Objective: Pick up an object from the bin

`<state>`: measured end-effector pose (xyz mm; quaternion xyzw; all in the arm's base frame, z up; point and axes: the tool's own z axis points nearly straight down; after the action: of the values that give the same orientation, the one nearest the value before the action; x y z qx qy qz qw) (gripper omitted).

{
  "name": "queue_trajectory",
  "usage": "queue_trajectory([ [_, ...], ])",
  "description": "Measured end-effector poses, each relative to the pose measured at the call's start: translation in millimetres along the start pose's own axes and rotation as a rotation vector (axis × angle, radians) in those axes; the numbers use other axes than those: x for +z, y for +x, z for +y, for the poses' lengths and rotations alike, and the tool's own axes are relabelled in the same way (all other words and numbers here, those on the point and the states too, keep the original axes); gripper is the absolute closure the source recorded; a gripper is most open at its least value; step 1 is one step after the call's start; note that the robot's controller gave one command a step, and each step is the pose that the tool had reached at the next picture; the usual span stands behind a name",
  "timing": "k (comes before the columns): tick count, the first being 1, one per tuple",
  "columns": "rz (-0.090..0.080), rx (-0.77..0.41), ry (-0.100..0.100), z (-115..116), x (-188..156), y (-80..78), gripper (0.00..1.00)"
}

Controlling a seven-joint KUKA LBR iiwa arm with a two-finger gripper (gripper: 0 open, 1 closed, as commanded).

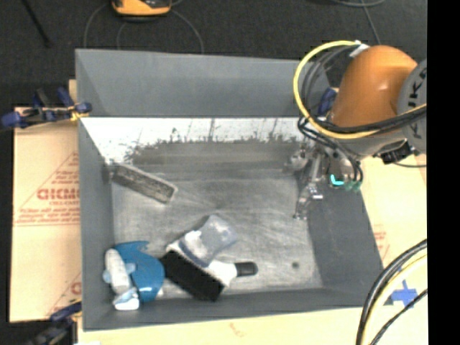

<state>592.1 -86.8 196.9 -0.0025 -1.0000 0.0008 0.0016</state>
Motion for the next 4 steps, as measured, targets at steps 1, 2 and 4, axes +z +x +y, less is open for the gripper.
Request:
queue_trajectory([
  [1,-0.008,-0.002,0.001,0.3,-4.4,-1.7,0.00],
  [2,-0.010,-0.081,0.001,45.6,65.1,25.2,0.00],
  [4,-0.008,-0.148,-0.002,109.5,63.9,44.8,0.00],
])
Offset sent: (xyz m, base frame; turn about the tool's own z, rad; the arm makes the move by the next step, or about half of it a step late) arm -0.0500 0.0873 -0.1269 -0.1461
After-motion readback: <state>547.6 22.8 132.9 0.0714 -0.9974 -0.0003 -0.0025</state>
